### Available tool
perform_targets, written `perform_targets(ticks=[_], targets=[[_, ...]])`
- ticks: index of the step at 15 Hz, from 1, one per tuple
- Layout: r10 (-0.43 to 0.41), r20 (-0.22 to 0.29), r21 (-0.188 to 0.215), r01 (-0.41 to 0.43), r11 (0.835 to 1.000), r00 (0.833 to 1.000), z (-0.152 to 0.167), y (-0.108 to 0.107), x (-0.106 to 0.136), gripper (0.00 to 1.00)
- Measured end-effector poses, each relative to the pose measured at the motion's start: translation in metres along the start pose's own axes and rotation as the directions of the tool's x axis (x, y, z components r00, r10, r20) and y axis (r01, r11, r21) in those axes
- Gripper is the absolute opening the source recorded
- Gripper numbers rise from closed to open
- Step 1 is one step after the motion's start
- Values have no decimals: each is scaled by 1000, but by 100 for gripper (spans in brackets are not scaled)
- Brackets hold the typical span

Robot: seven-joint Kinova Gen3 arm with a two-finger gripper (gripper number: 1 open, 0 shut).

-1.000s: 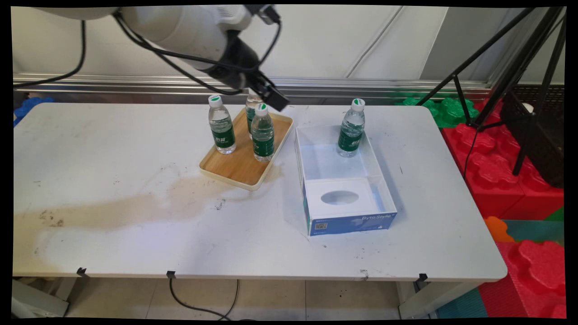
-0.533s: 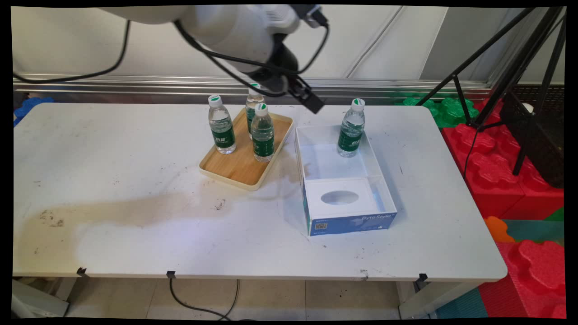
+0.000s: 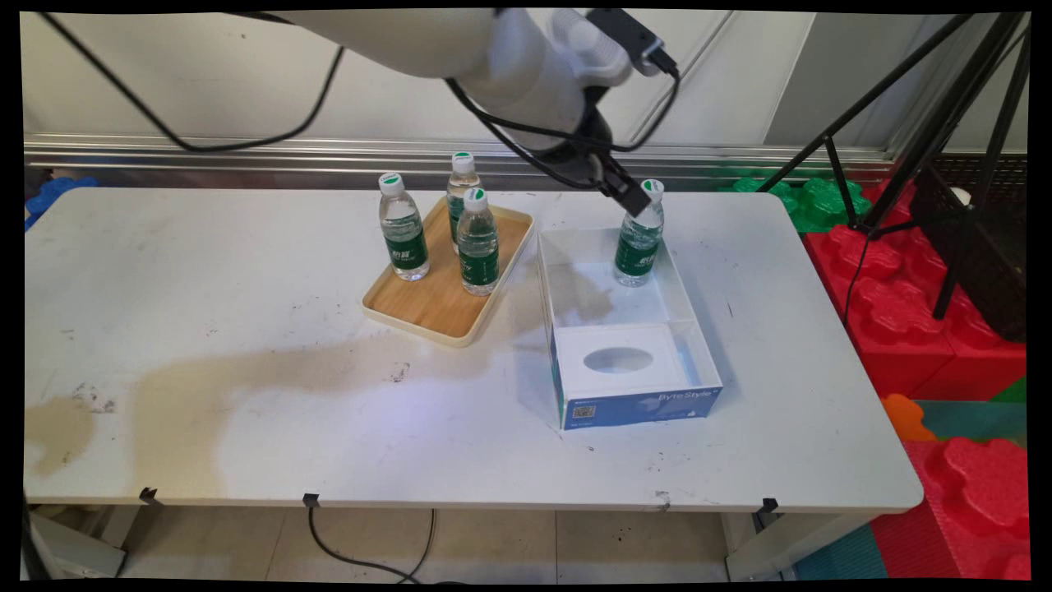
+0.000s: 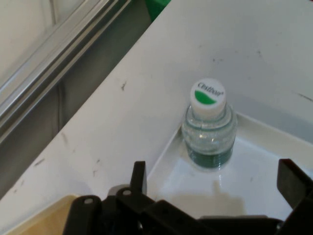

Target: Pick up the green bottle from the white box

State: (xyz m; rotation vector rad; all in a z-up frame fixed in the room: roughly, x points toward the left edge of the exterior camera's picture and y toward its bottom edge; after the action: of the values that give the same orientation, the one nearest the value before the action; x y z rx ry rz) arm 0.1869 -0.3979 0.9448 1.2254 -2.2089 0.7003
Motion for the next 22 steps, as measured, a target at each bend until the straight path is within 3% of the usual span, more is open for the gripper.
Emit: perform_targets(ticks=[10, 20, 21, 22], targets=[[-31, 40, -16, 32, 999, 999, 83, 18, 15, 100], [-60, 66, 4, 60, 998, 996, 135, 19, 20, 100], [-64, 68, 8, 63, 998, 996, 137, 19, 19, 0], [-68, 71, 11, 67, 998, 995, 139, 19, 18, 0]])
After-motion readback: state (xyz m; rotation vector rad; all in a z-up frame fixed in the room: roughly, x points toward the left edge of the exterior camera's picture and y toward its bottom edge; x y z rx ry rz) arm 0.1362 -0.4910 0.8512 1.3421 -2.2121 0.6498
